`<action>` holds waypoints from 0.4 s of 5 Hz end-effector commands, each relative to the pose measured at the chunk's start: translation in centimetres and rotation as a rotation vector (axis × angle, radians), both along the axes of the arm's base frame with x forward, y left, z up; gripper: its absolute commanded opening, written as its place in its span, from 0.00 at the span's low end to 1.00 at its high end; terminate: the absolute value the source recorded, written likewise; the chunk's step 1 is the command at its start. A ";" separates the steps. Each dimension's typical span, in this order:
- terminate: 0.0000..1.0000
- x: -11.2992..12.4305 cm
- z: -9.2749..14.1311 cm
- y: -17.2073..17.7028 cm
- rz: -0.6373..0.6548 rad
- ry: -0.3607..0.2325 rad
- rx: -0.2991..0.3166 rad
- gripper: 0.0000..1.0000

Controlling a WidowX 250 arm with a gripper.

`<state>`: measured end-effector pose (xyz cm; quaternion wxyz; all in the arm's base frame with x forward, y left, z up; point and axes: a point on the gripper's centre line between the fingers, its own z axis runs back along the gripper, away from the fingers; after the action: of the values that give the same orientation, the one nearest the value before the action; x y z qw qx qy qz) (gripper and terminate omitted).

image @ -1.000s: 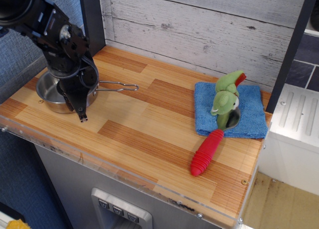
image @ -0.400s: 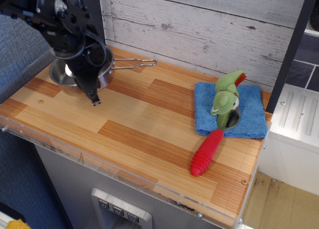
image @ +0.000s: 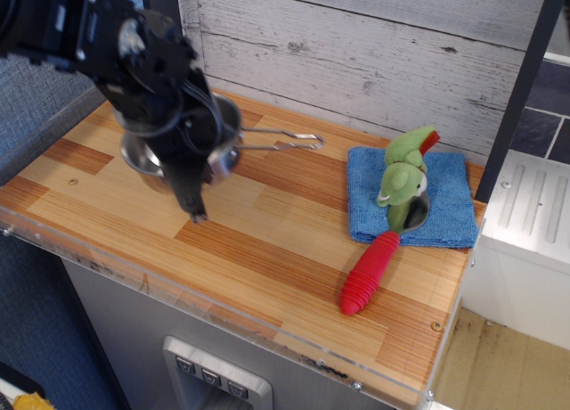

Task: Move the bottom so the handle touches the red spoon.

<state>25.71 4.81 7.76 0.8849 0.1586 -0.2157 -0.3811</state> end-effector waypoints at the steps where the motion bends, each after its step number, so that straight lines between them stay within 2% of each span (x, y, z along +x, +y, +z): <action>1: 0.00 -1.6 0.1 -2.9 -0.098 -0.013 0.023 0.00; 2: 0.00 -2.5 -1.3 -4.7 -0.158 0.013 0.035 0.00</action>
<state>22.69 -0.06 5.41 0.8543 0.1481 -0.2036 -0.4548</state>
